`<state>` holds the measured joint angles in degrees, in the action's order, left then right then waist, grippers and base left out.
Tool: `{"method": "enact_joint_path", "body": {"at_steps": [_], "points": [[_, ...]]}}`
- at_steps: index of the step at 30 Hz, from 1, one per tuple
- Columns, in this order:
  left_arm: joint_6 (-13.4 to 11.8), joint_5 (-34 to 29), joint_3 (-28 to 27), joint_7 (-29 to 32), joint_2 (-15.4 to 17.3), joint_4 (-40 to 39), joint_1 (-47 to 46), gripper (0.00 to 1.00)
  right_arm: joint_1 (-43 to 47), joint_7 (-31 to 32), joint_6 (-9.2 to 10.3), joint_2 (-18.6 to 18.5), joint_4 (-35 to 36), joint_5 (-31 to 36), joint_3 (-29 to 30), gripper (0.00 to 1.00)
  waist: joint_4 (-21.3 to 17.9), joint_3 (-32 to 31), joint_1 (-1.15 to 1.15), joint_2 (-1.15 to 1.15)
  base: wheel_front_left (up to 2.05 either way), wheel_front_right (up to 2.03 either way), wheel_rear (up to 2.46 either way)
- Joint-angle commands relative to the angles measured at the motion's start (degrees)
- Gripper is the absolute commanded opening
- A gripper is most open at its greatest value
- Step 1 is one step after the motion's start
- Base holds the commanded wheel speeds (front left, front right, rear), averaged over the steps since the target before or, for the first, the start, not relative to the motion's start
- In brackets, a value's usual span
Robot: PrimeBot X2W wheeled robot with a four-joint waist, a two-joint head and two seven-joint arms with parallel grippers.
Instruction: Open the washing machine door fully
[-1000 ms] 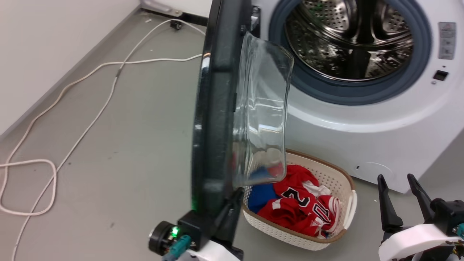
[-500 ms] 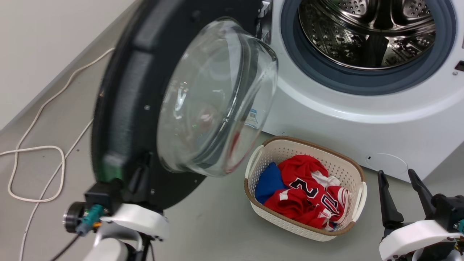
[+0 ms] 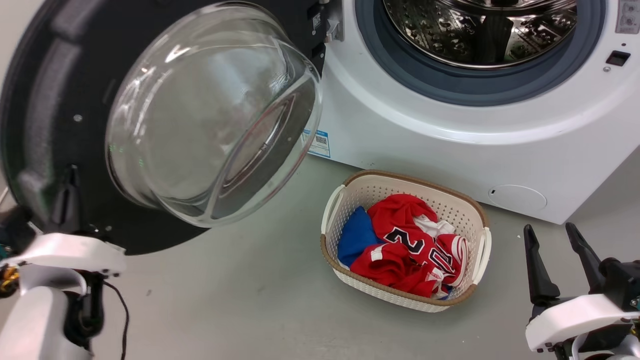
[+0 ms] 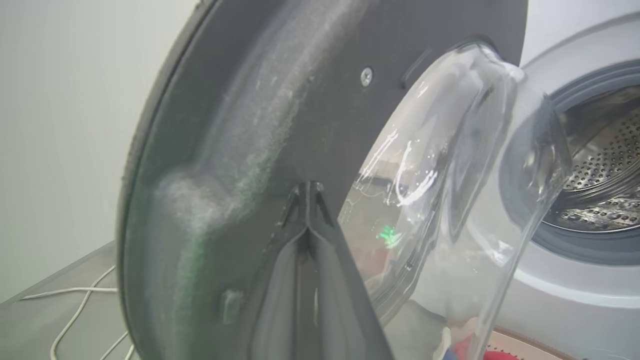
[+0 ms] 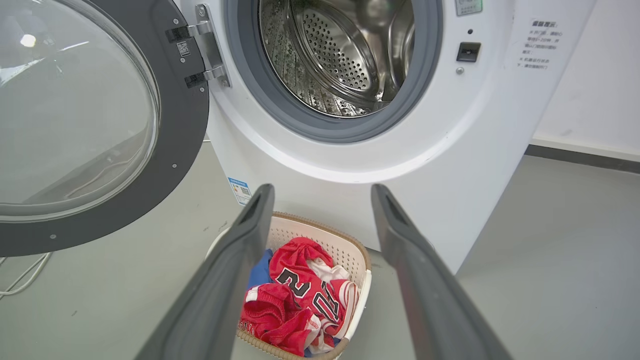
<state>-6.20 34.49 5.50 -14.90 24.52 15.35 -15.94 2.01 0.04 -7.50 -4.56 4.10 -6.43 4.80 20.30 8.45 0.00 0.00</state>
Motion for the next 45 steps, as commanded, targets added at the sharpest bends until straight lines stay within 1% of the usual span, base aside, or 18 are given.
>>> {"method": "enact_joint_path", "body": {"at_steps": [1,5,8,12,17,22,28,32,36,38,40,45], "points": [[0.9,-0.5,-2.3,-0.4,0.4,2.1,-1.7,0.00,-1.1,0.1,0.02,-0.4,0.0,-0.2,-0.2,1.00,-0.4,0.4,0.00,0.00,0.00,0.00,0.00],[2.9,-1.0,-5.9,-0.4,0.9,6.7,-4.0,0.00,-1.6,0.1,0.02,-0.6,-0.2,-0.4,-0.2,1.00,-0.9,0.6,0.00,0.00,0.00,0.00,0.00],[3.3,-1.9,-7.8,-0.4,-0.1,8.5,-5.2,0.00,-2.0,-0.1,0.02,-0.7,-0.5,-0.5,-0.1,1.00,-1.1,0.7,0.00,0.00,0.00,0.00,0.00],[4.0,-3.1,-9.1,-0.4,-0.6,9.9,-5.7,0.00,-1.9,-0.5,0.02,-0.7,-1.1,-0.3,-0.3,1.00,-1.3,0.4,0.00,0.00,0.00,0.00,0.00],[4.7,-5.8,-10.2,-0.3,-2.7,9.2,-3.9,0.00,-1.5,-1.0,0.02,-0.3,-2.2,-0.3,-0.5,1.00,-1.3,-0.8,0.00,0.00,0.00,0.00,0.00],[5.6,-8.9,-10.4,-0.3,-5.5,5.2,-0.8,0.00,-0.7,-1.5,0.02,0.2,-3.3,-0.4,-0.1,1.00,-0.7,-2.9,0.00,0.00,0.00,0.00,0.00],[6.5,-12.8,-9.3,-0.3,-8.1,-1.1,5.2,0.00,0.0,-2.0,0.02,0.7,-4.3,-0.2,-0.4,1.00,-0.5,-5.5,0.00,0.00,0.00,0.00,0.00],[7.6,-14.2,-7.6,-0.3,-8.8,-3.8,10.4,0.00,0.6,-2.1,0.02,1.0,-4.9,-0.2,-0.9,1.00,-1.0,-7.0,0.00,0.00,0.00,0.00,0.00],[7.9,-15.2,-5.5,-0.3,-10.6,-6.3,15.1,0.00,1.2,-2.3,0.02,1.1,-5.2,0.0,-1.1,1.00,-1.6,-8.0,0.00,0.00,0.00,0.00,0.00],[7.8,-15.4,-4.1,-0.3,-12.0,-7.5,16.9,0.00,1.6,-2.4,0.02,1.2,-5.3,0.1,-1.1,1.00,-2.1,-8.5,0.00,0.00,0.00,0.00,0.00],[8.1,-15.7,-2.6,-0.3,-13.3,-8.2,17.8,0.00,1.6,-2.5,0.02,1.3,-5.4,0.3,-1.2,1.00,-2.6,-8.9,0.00,0.00,0.00,0.00,0.00],[9.4,-17.3,1.0,-0.3,-15.1,-7.2,17.5,0.00,1.1,-2.5,0.02,1.4,-5.3,0.4,-1.9,1.00,-5.4,-9.3,0.00,0.00,0.00,0.00,0.00]]}}
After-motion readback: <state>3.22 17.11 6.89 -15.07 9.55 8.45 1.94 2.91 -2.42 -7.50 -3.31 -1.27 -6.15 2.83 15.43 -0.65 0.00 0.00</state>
